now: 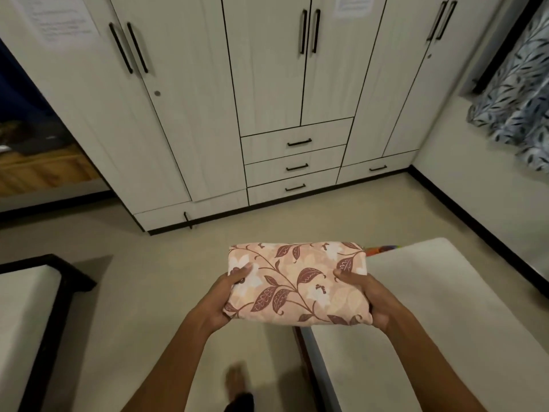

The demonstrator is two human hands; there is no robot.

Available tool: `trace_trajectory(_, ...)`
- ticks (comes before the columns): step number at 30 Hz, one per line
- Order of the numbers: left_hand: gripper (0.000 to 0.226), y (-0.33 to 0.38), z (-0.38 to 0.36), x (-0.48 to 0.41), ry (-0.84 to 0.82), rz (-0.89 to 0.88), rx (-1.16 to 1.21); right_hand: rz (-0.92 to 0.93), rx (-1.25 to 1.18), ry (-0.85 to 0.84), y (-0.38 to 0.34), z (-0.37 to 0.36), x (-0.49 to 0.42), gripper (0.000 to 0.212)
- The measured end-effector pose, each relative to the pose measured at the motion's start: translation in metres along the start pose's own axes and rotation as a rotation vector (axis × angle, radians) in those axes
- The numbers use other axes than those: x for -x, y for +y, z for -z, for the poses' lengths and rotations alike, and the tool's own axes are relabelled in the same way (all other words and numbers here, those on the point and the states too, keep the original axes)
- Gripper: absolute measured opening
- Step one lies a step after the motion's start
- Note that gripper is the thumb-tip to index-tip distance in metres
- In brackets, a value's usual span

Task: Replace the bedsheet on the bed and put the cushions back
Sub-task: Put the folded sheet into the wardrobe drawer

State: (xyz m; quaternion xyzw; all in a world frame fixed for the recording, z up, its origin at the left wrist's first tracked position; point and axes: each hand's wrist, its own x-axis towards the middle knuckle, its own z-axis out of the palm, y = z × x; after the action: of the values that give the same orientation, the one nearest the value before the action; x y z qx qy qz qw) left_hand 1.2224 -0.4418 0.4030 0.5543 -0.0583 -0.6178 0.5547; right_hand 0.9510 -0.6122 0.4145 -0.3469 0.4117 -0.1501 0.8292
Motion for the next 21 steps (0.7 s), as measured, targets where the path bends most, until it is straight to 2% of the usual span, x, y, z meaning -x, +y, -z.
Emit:
trace_trajectory(5,0.053,0.06,0.036,-0.071,-0.032,0.007,0.002,0.003,-0.019,0.032,-0.03,-0.031,-0.08,0.054)
trace_trajectory(11,0.045,0.16,0.071,-0.14,-0.064,0.048,-0.044,0.026,-0.056,0.099,-0.071,-0.087,-0.167,0.055)
trace_trajectory(21,0.045,0.271,0.082,-0.256,-0.142,0.104,-0.092,0.053,-0.117,0.181,-0.141,-0.115,-0.269,0.054)
